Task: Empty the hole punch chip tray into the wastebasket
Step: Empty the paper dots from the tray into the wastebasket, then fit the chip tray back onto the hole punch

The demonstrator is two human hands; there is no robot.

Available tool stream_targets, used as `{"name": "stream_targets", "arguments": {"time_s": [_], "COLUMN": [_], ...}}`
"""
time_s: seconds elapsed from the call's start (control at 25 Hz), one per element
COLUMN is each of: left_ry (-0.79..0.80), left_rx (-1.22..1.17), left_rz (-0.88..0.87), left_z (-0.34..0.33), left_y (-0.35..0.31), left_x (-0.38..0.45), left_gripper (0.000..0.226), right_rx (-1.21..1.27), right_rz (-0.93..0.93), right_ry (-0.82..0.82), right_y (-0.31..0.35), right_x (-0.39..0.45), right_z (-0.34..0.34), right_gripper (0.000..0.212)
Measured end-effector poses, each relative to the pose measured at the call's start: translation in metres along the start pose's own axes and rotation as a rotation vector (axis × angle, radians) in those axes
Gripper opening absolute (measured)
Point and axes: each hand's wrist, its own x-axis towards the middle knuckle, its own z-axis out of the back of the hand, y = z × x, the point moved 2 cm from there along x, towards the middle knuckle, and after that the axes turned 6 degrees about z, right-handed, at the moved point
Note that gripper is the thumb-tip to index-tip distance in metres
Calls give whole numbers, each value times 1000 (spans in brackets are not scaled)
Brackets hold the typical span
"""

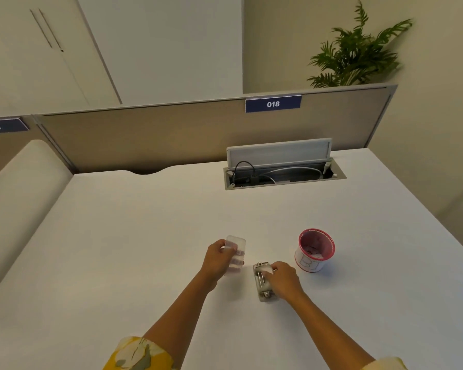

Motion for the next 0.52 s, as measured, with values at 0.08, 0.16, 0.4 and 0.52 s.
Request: {"name": "stream_targets", "arguments": {"time_s": [0.08, 0.16, 0.4, 0.52], "left_ry": [-26, -54, -35, 39], "left_rx": [-55, -96, -156, -170], "left_rz": [35, 59, 92, 119], "left_z": [6, 11, 15, 10], "left_y": [5, 8, 12, 8], "left_x": [-1, -3, -6, -8], "left_gripper": [20, 23, 29, 35], "right_rx": [18, 100, 594, 613], "right_rz": [18, 58, 248, 305], "right_ry": [18, -11, -145, -101], "right_y": [5, 11, 52, 68], "right_x": [2, 4, -10, -20], "right_z": [3, 9, 24, 19], "right_gripper": [23, 24, 10, 8]}}
